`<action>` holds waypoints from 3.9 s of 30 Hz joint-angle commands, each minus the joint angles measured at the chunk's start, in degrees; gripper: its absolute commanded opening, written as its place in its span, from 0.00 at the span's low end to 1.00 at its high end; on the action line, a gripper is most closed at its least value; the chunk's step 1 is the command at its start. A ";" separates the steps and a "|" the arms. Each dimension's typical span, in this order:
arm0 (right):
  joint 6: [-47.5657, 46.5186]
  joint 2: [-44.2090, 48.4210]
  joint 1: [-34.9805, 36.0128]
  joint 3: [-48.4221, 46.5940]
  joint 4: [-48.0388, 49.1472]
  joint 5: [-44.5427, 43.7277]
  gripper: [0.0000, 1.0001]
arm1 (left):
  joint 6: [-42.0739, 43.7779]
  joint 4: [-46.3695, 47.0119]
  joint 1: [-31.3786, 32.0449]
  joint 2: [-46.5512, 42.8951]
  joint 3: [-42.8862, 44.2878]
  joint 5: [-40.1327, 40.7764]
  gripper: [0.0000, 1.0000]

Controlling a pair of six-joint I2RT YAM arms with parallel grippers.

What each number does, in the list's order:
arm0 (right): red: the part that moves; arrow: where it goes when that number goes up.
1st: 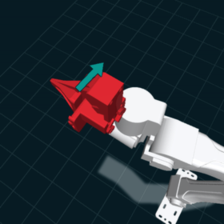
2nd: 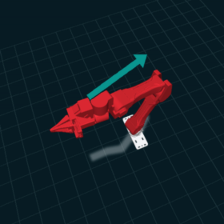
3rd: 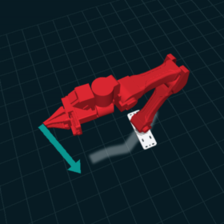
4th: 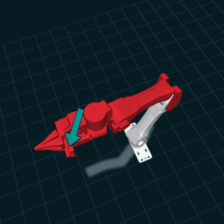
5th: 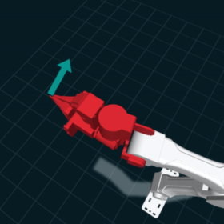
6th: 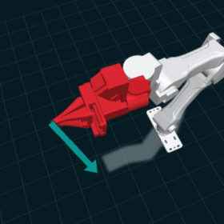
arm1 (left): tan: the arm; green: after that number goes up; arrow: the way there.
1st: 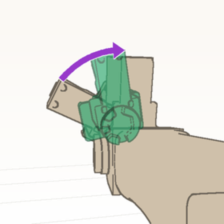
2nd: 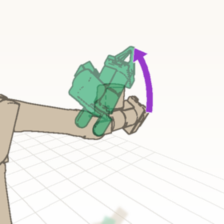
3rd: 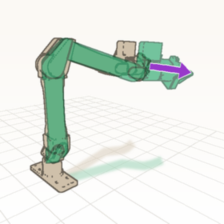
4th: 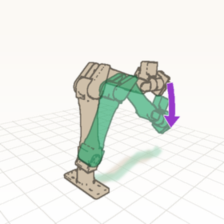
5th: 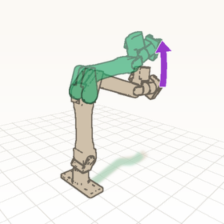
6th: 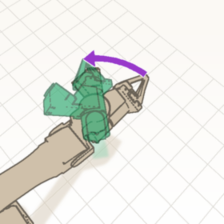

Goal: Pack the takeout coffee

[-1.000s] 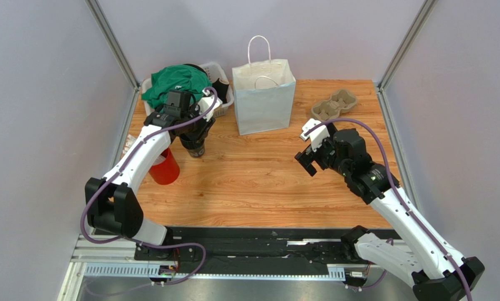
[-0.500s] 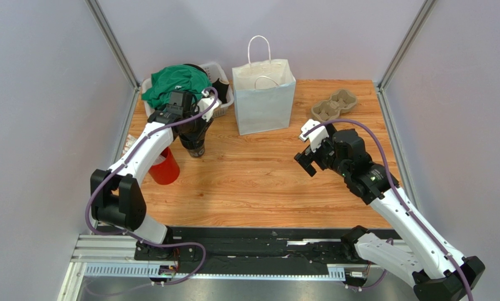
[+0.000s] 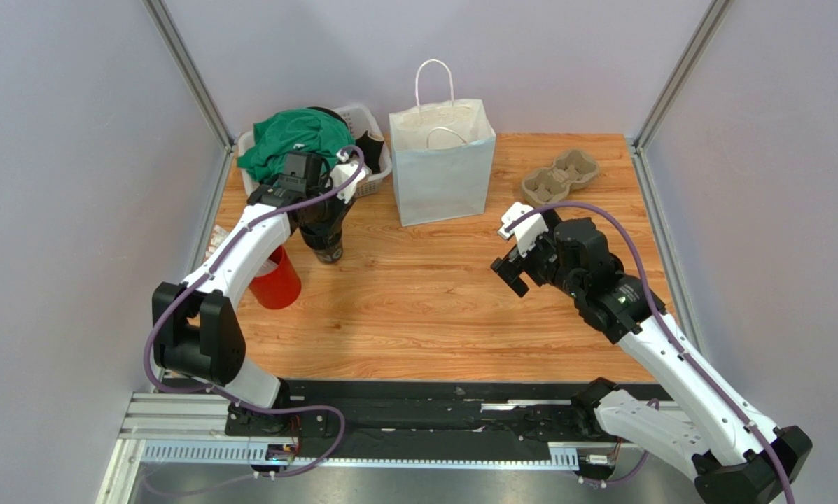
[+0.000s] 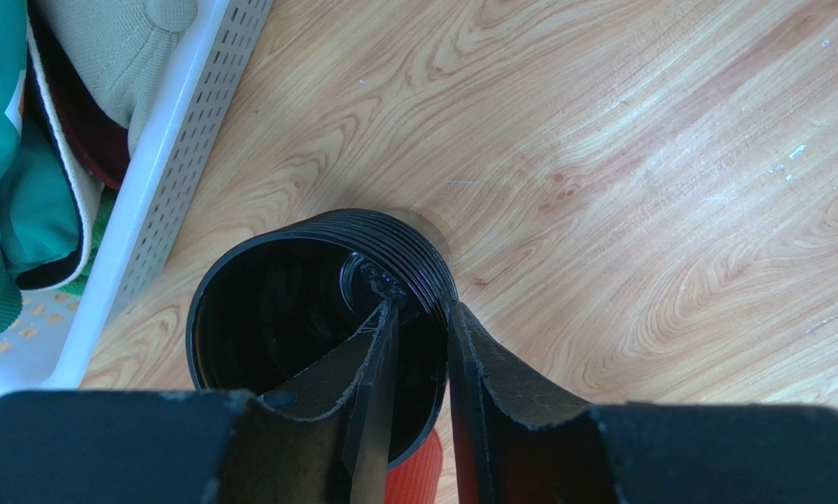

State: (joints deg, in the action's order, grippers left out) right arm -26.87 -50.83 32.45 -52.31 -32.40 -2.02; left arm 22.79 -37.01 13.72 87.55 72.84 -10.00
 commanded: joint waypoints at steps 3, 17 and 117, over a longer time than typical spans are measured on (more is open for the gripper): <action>-0.99 0.12 0.69 0.02 2.70 -1.32 0.99 | -1.08 1.42 -0.62 -0.54 1.78 -0.81 0.33; -1.08 -0.41 0.86 0.11 2.78 -1.76 0.99 | -1.69 0.45 -0.88 -1.85 2.31 -3.98 0.39; -2.31 -1.29 2.62 0.90 3.75 -5.27 0.98 | -1.87 7.13 -2.03 -10.38 -2.00 -3.53 0.00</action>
State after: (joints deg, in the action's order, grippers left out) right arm -28.38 -52.84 34.72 -51.40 -31.81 -6.59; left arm 20.27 -31.97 11.55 80.62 71.33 -11.07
